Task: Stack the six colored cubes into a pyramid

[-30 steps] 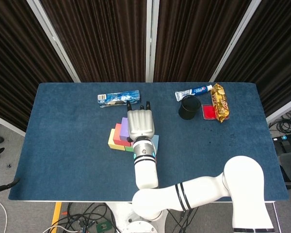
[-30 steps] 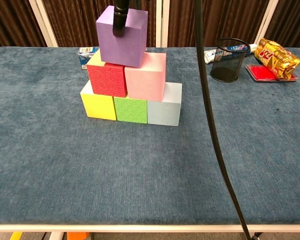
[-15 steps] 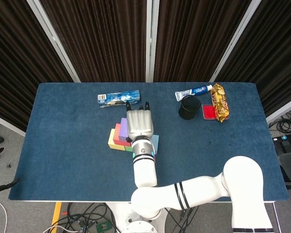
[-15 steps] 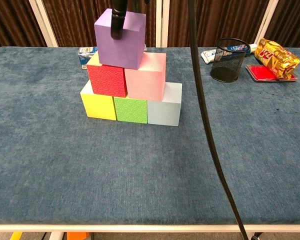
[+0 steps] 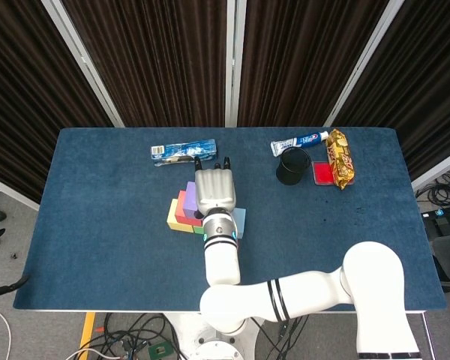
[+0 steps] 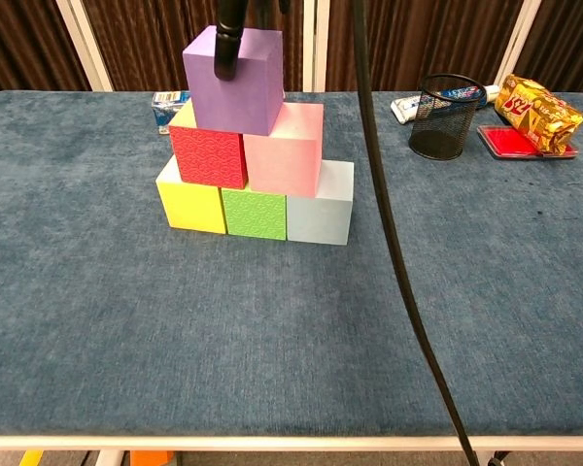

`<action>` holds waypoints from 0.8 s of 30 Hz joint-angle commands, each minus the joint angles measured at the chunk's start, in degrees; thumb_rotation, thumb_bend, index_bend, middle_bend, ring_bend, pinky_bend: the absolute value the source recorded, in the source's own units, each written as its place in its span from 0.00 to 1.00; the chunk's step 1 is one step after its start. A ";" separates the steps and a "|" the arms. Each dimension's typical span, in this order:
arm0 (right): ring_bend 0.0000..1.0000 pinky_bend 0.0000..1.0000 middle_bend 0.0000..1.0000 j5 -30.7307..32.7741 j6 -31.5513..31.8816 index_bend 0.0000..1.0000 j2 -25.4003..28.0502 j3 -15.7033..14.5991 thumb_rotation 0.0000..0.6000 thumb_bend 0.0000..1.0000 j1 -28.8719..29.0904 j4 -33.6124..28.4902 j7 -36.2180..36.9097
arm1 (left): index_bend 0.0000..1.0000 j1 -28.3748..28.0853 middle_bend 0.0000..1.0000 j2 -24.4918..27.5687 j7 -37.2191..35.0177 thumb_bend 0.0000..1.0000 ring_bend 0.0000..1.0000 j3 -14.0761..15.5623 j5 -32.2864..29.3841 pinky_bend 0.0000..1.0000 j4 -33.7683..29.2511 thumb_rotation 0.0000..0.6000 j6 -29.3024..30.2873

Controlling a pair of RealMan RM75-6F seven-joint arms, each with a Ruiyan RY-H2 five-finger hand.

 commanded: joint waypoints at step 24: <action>0.10 0.00 0.35 2.20 -2.78 0.00 0.39 1.07 1.00 0.02 -0.86 0.19 -0.45 | 0.12 -0.02 0.11 -0.03 -0.66 0.00 0.00 -0.05 0.00 0.14 0.40 1.00 -0.09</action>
